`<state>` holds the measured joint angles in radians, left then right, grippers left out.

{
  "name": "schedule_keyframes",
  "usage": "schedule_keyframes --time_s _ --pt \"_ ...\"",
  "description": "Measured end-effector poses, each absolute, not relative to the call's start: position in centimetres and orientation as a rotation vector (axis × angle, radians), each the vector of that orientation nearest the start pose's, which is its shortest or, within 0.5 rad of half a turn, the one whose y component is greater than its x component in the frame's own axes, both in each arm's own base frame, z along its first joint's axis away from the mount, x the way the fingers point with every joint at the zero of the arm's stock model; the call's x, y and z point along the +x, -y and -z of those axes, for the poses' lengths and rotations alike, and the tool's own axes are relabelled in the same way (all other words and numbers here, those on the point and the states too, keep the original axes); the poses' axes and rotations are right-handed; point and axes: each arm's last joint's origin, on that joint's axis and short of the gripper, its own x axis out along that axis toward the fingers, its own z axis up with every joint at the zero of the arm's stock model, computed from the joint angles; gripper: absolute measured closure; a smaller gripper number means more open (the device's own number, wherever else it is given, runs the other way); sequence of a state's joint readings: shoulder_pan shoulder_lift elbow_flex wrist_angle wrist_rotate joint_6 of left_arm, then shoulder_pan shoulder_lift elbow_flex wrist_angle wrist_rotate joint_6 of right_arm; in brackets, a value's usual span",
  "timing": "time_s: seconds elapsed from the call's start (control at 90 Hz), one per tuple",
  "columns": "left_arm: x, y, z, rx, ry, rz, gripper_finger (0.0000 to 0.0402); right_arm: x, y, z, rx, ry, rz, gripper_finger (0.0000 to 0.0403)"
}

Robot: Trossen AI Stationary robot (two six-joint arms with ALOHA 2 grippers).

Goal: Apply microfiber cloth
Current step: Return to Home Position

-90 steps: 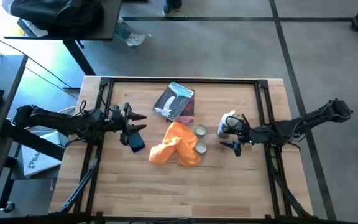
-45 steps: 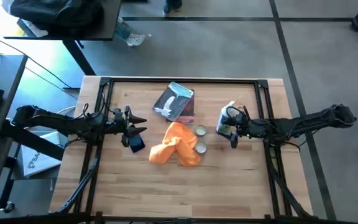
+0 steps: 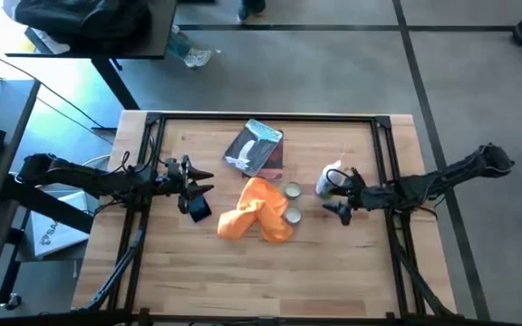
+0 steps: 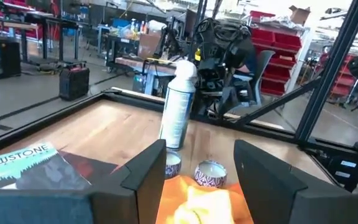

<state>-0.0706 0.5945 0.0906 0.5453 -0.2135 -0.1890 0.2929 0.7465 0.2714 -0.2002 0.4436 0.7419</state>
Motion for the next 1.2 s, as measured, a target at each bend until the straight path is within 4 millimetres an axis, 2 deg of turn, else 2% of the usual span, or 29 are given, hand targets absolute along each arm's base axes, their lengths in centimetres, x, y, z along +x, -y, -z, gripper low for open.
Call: schedule_keyframes --time_s 0.156,0.367,0.467,0.7,0.9,1.033,1.2 --pt "14.1 0.4 -19.0 -0.195 0.056 -0.145 0.0234 14.0 -2.8 -15.4 0.469 -0.554 0.410 0.0128" --pt "14.1 0.4 -19.0 -0.193 0.063 -0.146 0.0234 13.6 -2.1 -12.3 0.524 -0.451 0.377 0.0128" --pt "14.1 0.3 -19.0 -0.187 0.063 -0.154 0.0234 13.2 -1.6 -11.5 0.511 -0.392 0.375 0.0128" --pt "14.0 0.1 -19.5 -0.184 0.114 -0.154 0.0234 14.0 -0.3 -12.8 0.372 -0.300 0.351 0.0128" --pt "14.1 -0.1 -19.4 -0.180 0.098 -0.154 0.0234 14.1 1.1 -12.8 0.352 -0.310 0.336 0.0128" --pt "14.0 -0.1 -19.2 -0.185 0.078 -0.155 0.0234 14.0 1.4 -13.1 0.311 -0.283 0.381 0.0128" --pt "13.5 -0.1 -19.4 -0.181 0.086 -0.155 0.0234 13.7 1.3 -13.7 0.269 -0.247 0.355 0.0128"
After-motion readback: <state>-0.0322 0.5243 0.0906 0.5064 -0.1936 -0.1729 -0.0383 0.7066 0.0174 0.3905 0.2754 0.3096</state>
